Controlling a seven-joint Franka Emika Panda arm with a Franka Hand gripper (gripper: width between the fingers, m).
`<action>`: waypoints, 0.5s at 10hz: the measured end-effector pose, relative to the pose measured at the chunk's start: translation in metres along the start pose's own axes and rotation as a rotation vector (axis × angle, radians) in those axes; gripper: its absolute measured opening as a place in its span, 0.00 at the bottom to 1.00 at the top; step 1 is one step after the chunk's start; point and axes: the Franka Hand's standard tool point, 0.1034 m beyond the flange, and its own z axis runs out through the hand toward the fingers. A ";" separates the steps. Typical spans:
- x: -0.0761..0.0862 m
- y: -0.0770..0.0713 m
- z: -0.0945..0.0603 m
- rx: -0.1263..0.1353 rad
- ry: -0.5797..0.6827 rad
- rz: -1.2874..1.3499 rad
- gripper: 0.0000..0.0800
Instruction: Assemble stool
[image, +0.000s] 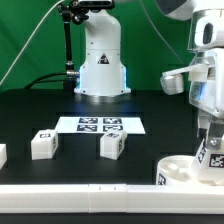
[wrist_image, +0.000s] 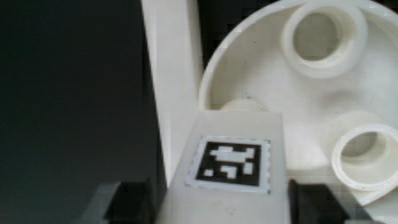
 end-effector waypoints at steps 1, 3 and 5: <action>0.000 0.000 0.000 0.000 0.000 0.000 0.45; 0.000 0.000 0.000 0.001 0.000 0.023 0.45; -0.005 -0.002 0.000 0.000 0.005 0.213 0.45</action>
Offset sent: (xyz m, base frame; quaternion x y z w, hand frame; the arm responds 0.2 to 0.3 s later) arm 0.0000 0.0000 0.0000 0.0000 0.0000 0.0650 0.9979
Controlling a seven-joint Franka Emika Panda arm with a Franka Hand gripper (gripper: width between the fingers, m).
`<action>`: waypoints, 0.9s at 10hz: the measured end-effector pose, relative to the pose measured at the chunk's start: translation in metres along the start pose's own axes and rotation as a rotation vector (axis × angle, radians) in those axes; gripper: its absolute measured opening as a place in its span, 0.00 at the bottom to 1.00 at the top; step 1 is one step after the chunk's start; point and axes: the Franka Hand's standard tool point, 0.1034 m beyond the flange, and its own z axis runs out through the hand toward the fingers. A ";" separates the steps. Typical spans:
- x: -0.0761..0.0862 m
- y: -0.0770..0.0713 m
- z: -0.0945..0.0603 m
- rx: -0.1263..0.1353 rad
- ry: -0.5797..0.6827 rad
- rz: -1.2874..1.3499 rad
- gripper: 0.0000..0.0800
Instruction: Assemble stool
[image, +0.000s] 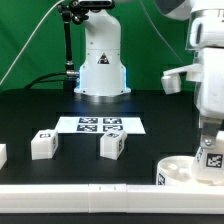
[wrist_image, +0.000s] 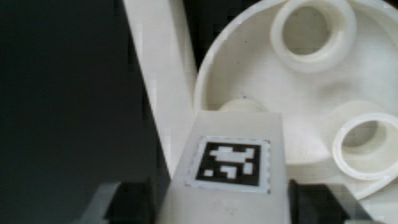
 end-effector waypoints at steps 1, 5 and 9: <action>-0.002 -0.002 0.000 -0.004 0.006 0.108 0.45; 0.001 -0.004 0.000 -0.024 0.054 0.461 0.45; 0.003 -0.004 0.000 -0.020 0.072 0.689 0.45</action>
Offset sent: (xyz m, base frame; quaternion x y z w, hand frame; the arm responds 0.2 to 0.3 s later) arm -0.0099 0.0026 -0.0053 -0.0068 0.0453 0.1666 0.9850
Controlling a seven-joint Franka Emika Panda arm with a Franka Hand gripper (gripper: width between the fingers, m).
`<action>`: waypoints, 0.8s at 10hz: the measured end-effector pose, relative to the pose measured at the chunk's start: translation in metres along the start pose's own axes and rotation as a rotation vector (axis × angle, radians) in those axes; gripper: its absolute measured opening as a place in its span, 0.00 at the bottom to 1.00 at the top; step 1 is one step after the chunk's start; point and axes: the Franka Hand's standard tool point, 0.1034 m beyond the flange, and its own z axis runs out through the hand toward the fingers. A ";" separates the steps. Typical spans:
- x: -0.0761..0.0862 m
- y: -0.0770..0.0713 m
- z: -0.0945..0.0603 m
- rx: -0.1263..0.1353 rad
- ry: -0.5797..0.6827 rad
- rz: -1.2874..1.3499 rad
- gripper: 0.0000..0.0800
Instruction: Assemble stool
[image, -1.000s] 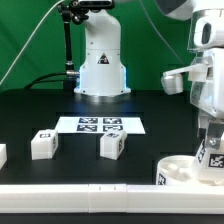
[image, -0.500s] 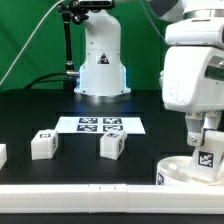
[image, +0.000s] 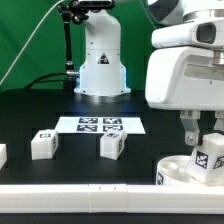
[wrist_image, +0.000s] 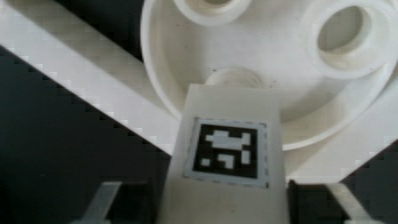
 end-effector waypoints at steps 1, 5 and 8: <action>0.000 0.000 0.000 0.002 0.001 0.071 0.45; -0.005 -0.005 0.001 0.034 0.079 0.520 0.43; -0.007 -0.013 0.003 0.062 0.135 0.778 0.43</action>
Offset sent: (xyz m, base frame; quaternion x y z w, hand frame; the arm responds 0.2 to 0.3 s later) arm -0.0180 -0.0114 0.0040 -0.0042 0.0448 0.2382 0.9702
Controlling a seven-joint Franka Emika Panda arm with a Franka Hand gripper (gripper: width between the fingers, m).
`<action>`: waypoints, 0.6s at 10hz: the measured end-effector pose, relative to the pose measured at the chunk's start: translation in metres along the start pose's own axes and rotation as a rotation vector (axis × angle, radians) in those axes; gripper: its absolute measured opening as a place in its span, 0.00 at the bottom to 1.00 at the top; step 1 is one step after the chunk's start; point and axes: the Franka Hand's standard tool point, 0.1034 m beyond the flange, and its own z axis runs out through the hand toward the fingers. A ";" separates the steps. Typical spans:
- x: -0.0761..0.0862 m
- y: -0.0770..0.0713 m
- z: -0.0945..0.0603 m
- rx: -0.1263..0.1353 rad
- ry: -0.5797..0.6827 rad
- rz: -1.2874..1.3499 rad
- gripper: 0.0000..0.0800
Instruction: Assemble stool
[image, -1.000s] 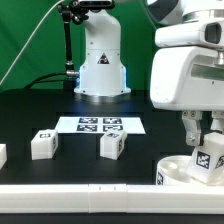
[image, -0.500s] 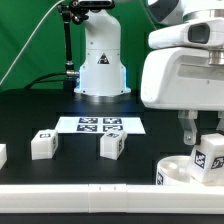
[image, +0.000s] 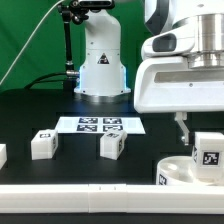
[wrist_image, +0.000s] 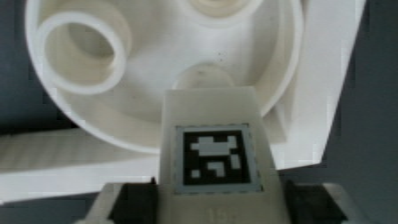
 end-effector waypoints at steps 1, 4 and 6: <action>0.000 0.000 0.000 0.005 0.007 0.072 0.43; 0.000 0.003 0.000 0.017 0.000 0.314 0.43; 0.000 0.005 0.000 0.026 -0.005 0.489 0.43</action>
Offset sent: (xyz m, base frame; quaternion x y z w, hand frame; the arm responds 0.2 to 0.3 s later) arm 0.0000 0.0000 0.0000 0.0000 0.0000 0.1938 0.9810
